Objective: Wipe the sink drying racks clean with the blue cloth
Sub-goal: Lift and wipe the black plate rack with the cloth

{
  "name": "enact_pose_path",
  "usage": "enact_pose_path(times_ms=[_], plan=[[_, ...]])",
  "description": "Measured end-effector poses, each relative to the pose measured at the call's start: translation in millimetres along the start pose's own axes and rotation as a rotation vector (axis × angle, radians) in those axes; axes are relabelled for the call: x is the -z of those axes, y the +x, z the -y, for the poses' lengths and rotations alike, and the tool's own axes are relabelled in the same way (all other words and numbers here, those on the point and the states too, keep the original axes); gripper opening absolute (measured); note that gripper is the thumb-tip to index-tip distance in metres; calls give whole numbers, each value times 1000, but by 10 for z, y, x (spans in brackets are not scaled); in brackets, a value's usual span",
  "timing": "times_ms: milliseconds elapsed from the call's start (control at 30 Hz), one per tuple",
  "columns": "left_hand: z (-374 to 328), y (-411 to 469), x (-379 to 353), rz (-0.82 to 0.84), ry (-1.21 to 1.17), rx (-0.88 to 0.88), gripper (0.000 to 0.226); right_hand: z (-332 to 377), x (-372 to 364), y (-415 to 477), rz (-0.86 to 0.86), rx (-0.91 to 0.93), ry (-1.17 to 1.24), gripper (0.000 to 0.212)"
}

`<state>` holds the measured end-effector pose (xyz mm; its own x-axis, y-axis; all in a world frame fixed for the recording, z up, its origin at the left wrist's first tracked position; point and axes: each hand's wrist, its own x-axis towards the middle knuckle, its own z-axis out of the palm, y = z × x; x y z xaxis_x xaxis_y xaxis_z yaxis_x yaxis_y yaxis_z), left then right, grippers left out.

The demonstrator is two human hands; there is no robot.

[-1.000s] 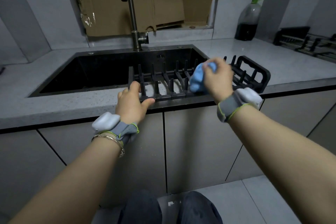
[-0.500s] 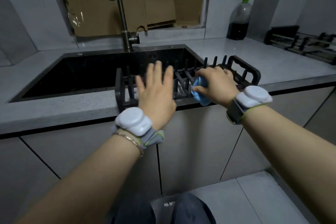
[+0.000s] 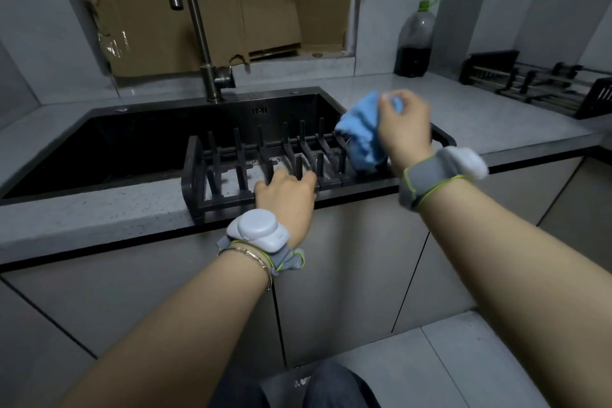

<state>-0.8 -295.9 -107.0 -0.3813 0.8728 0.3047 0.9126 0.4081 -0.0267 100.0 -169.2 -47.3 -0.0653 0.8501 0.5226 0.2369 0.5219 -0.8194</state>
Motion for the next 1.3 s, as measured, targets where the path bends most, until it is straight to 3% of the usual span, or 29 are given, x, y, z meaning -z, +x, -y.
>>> enact_pose_path(times_ms=[33,100,167,267,333,433,600,700,800,867,967,1067,1300], plan=[[5,-11,-9,-6,1,-5,27,22,78,99,-79,11,55,21],[2,-25,-30,-28,-4,-6,28,42,238,225,-78,56,52,20],[9,-19,-43,-42,-7,10,29,36,294,202,127,79,-18,26],[-10,-14,-49,-47,-11,8,30,-75,253,20,563,202,-338,31],[-10,-27,-62,-42,-11,1,30,-155,187,-91,681,298,-580,34],[-4,-29,-76,-61,-21,4,29,-199,100,-133,606,390,-781,30],[-9,-31,-102,-48,-2,6,27,-211,67,-174,510,374,-737,19],[6,-5,-91,-45,6,0,26,-201,74,-155,444,274,-530,20],[14,-7,-76,-50,23,-25,25,-108,183,6,117,71,-162,16],[14,-29,-101,-66,30,-33,25,-69,294,122,45,56,-107,21],[23,-43,-184,-190,-10,-39,19,-103,428,197,100,29,-98,37],[41,-48,-313,-383,35,-66,47,-230,475,155,159,10,-209,45],[73,-117,-360,-533,-25,-128,70,-413,366,-173,506,-11,-208,34]])
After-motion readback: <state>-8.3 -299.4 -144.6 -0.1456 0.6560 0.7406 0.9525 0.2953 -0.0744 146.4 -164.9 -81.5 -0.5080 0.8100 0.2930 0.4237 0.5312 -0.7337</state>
